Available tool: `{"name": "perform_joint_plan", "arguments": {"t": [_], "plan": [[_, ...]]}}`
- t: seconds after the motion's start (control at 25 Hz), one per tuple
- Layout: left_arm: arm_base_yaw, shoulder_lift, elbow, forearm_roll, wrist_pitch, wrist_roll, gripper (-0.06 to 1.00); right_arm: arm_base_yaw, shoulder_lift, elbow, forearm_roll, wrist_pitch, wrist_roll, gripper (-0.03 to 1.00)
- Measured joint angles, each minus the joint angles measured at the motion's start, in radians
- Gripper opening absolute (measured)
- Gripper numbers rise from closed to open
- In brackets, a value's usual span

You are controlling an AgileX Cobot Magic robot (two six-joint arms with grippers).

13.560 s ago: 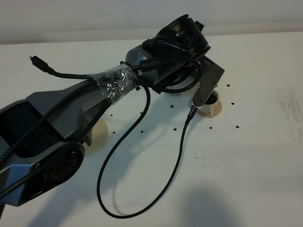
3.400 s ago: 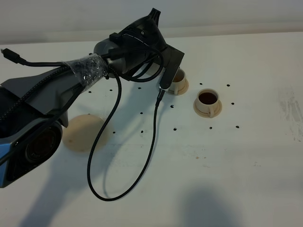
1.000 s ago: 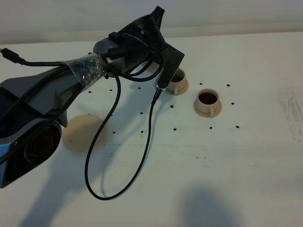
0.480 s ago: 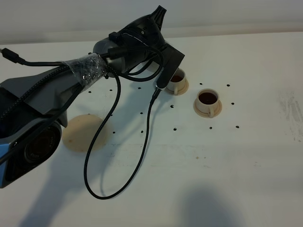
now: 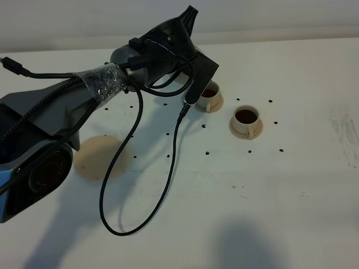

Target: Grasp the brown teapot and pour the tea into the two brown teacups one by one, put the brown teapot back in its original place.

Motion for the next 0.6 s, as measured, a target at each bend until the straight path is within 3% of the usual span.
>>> {"name": "perform_joint_plan", "arguments": {"t": [0.6], "plan": [[0.0,-0.004,0.0,0.023,-0.022,0.04,0.01,0.0,0.0,0.0,0.0,0.0,0.0,0.49]]}}
